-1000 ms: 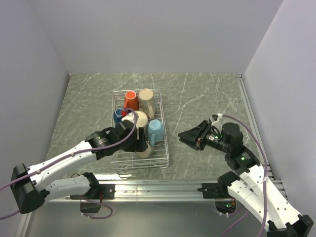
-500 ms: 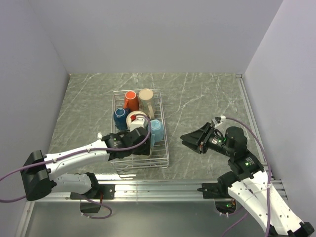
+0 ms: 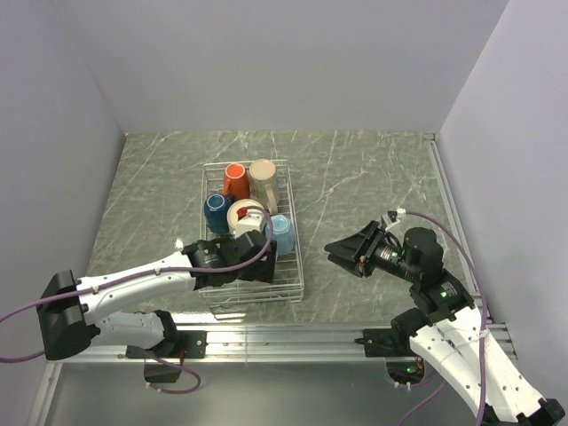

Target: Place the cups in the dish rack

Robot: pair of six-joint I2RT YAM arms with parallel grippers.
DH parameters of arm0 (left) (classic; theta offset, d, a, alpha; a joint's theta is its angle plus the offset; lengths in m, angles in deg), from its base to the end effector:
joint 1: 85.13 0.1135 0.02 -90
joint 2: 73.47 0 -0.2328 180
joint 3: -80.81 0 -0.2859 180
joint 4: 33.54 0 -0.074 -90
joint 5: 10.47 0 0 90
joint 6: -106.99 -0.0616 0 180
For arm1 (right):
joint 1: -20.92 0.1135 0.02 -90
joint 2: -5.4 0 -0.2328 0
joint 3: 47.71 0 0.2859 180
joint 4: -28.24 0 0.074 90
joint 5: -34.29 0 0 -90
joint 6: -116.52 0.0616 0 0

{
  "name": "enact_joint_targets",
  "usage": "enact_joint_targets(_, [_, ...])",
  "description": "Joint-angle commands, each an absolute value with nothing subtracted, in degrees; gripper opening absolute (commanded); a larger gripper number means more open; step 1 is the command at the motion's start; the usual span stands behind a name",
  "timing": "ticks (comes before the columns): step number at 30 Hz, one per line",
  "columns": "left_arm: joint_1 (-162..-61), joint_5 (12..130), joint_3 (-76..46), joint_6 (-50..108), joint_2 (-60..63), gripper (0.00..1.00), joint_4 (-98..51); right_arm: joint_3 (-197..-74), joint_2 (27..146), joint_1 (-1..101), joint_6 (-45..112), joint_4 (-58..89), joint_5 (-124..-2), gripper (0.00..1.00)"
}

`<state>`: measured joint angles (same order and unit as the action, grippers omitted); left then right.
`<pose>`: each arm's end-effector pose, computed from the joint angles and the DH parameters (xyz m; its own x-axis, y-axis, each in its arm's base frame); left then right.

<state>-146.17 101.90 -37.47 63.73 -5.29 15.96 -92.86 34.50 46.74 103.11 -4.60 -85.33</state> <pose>0.1613 -0.2431 0.1889 -0.7891 0.0350 -0.6133 0.1916 0.9626 -0.1915 0.1789 0.1204 0.2689 -0.8429 0.5316 -0.0832 0.0663 0.2561 0.9644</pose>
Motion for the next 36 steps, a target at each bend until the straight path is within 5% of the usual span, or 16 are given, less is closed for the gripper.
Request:
enact_joint_targets(1, [-146.74, 102.91, -32.59, 63.23, -8.16, 0.99, 19.0, -94.46, 34.49, 46.32, 101.84, -3.65, -84.8, 0.51])
enact_joint_targets(12, [-146.74, 106.68, -18.44, 62.96, -14.93, 0.99, 31.83, -97.79, 37.3, 46.32, 96.06, -5.66, -83.92, 0.54])
enact_joint_targets(20, [-146.74, 113.52, -11.4, 56.47, -24.5, 0.99, 27.98, -109.48, 39.86, 46.32, 83.48, -16.65, -81.72, 0.54])
enact_joint_targets(29, [-146.74, 126.63, -21.59, 45.22, -42.96, 0.99, 10.32, -109.75, 24.84, 46.32, 81.36, -28.34, -71.89, 0.61])
enact_joint_targets(36, [-146.74, 140.23, -30.09, 41.78, -40.08, 0.99, 9.87, -109.49, 14.82, 46.32, 84.52, -33.62, -67.22, 0.66])
